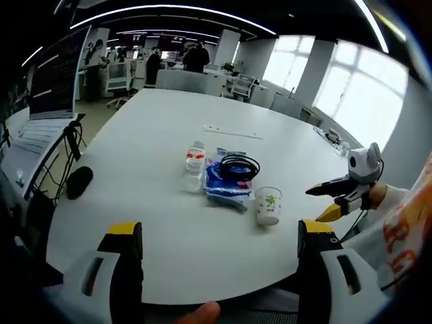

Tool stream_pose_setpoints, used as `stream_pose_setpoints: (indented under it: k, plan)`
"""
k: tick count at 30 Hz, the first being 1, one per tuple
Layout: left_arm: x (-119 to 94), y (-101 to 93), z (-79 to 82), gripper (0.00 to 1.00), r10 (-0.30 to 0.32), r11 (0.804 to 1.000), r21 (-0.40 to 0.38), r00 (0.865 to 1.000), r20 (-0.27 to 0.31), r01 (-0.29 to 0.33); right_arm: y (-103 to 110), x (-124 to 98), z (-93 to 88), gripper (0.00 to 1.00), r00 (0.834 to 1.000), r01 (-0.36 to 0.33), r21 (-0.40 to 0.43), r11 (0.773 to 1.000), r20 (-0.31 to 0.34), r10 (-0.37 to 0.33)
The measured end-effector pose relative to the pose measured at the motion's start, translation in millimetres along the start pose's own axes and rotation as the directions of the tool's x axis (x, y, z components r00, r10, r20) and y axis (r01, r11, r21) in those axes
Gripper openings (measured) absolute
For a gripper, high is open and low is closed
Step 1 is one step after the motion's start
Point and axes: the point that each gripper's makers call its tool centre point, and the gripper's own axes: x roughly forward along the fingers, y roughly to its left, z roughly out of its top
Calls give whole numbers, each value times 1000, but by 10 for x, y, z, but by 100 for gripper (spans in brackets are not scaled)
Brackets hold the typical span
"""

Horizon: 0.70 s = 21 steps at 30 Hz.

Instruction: Arrange the tabletop items into an orderly group along one side of the table until the central work area is clear of visible clutter.

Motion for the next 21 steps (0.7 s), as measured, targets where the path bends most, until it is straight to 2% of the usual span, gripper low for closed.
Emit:
stream_pose_setpoints:
  k: [9,21]
  plan:
    - [25,-17,-27,97,-14,1000,5,1000,-13,14,-35,-92,-158,79,1000,28,42,999,-3,-28]
    - [94,-107,-75,97,-50,998,25,998,-43,51,-44,-154,-234,78,999,47,74,996,6,-48]
